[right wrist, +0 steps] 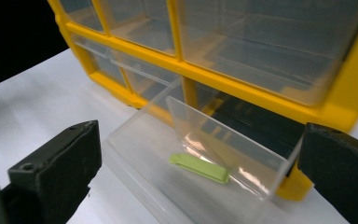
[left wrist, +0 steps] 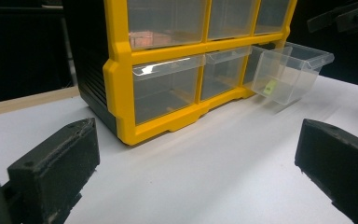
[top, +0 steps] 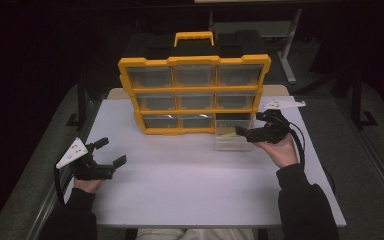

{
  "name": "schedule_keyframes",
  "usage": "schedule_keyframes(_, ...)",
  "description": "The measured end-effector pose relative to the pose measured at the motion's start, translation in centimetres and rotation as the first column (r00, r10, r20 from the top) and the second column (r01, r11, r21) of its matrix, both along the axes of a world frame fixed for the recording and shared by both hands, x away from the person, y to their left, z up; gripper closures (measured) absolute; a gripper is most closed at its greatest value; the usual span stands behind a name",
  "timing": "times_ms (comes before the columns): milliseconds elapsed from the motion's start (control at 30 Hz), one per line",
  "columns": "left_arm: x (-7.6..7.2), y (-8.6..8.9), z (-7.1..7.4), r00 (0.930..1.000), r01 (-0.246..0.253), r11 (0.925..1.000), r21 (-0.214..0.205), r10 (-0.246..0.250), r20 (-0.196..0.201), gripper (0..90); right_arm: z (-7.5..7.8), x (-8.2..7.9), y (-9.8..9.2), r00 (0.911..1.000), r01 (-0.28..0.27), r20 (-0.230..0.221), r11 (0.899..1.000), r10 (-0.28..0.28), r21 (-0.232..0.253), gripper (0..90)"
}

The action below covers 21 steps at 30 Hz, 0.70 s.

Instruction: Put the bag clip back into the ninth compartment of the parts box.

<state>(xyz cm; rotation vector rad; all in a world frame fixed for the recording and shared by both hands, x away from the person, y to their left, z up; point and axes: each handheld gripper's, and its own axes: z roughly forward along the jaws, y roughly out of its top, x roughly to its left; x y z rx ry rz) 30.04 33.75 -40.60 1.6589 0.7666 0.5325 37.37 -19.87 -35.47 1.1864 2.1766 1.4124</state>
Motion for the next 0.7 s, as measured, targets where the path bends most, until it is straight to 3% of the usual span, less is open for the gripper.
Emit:
schedule_keyframes(233,0.0,0.0,0.0,1.0000,0.001,1.0000,0.001,-0.001,-0.001,0.0,-0.2,-0.7,-0.8,0.9999,0.008,0.009,1.000,-0.008,0.011,0.0)
schedule_keyframes(700,0.0,0.0,0.0,1.0000,0.000,1.0000,-0.003,0.000,0.000,0.0,-1.0,-3.1,-2.1,0.9942,0.059,0.088,0.998,-0.062,0.039,0.0)
